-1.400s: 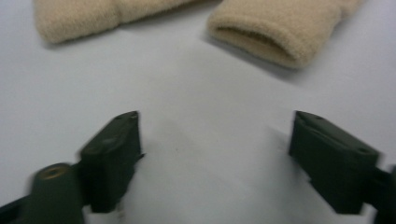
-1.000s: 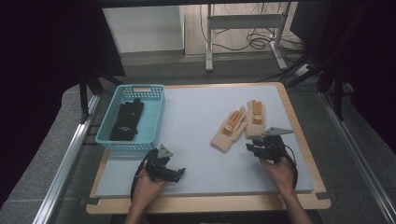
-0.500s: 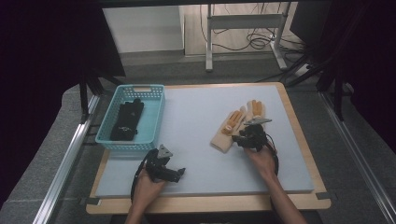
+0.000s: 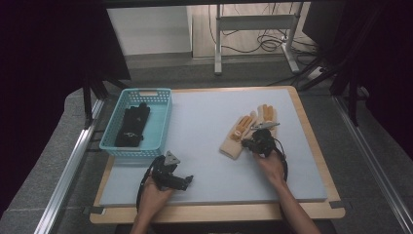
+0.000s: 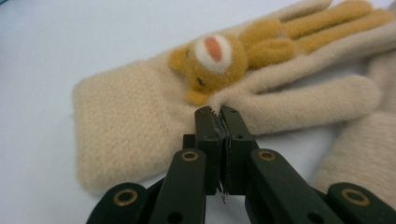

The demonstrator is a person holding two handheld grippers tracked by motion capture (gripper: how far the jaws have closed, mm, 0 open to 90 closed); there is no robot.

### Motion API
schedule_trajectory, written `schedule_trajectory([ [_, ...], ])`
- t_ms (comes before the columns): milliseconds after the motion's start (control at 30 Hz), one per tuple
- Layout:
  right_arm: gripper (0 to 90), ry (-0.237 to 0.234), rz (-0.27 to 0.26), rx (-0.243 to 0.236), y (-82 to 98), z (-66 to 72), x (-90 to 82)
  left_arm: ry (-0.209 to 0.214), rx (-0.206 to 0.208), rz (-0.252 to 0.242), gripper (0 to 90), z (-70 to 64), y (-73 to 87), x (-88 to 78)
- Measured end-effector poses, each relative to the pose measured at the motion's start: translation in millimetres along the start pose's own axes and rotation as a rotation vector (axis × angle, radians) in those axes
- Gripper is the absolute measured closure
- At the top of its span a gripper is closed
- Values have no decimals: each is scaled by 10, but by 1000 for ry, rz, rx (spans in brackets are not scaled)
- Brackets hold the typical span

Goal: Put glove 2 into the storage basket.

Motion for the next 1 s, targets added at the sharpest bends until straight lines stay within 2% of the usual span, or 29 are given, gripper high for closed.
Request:
schedule_trajectory([
  [67,863,-3,-4,-4,-11,1,-29,0,0,0,1,0,0,0],
  [167,863,-32,-26,-1,-89,4,-184,0,0,-1,1,-1,0,1],
  [233,863,-42,-29,-19,-136,6,-285,0,0,-1,2,0,0,0],
  [367,863,-22,-36,-57,-236,-28,-507,0,1,1,2,1,0,-1],
  [467,863,-13,-39,-67,-303,-64,-597,0,0,1,2,1,0,0],
  [567,862,-23,-34,-76,-324,-41,-567,-1,-3,-2,3,-1,0,1],
  [800,855,-55,-40,-103,-384,126,-412,1,1,-1,3,1,-1,0],
  [833,853,-68,-47,-112,-434,186,-353,0,1,-1,3,1,-1,0],
  [900,851,-70,-49,-117,-453,207,-331,0,1,-2,3,1,-1,0],
  [1000,844,-100,-46,-131,-541,341,-173,-1,1,-3,3,1,-1,0],
])
Point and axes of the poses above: each handheld gripper's, and its own axes: x roughly forward along the jaws, y roughly out of its underside, z roughly to its left, the point moved 4 cm from there along x, roughly forward along the jaws, and after that the axes turned 14 degrees about -z, right-handed, at the moved point
